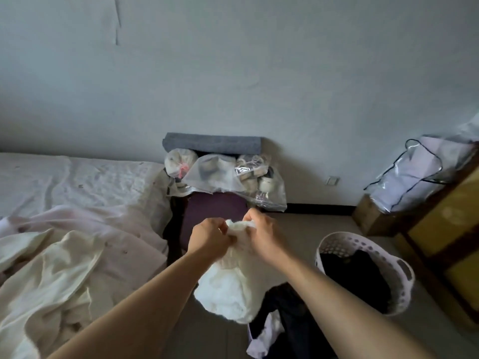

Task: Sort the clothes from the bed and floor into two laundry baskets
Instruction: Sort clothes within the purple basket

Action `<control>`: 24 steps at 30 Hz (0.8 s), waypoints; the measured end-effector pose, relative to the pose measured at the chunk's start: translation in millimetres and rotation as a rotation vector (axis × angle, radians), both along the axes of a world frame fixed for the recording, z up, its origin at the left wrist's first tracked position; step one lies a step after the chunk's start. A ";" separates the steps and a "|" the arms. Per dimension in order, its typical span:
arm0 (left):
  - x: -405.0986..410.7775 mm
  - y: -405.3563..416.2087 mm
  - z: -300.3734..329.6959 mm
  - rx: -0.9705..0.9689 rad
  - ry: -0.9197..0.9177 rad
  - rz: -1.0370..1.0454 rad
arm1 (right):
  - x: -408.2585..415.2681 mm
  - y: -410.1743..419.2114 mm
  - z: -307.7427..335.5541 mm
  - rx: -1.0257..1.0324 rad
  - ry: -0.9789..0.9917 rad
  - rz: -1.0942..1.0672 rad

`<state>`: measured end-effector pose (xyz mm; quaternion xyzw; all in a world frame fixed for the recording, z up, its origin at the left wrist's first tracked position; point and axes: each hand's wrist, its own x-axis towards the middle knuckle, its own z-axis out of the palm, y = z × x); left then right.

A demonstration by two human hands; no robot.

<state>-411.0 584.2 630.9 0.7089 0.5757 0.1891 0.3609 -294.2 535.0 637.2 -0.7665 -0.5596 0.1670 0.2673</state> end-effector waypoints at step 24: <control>223.4 -59.7 -129.0 -0.203 0.329 -0.398 | 242.2 -114.7 -109.5 -0.538 0.010 -0.402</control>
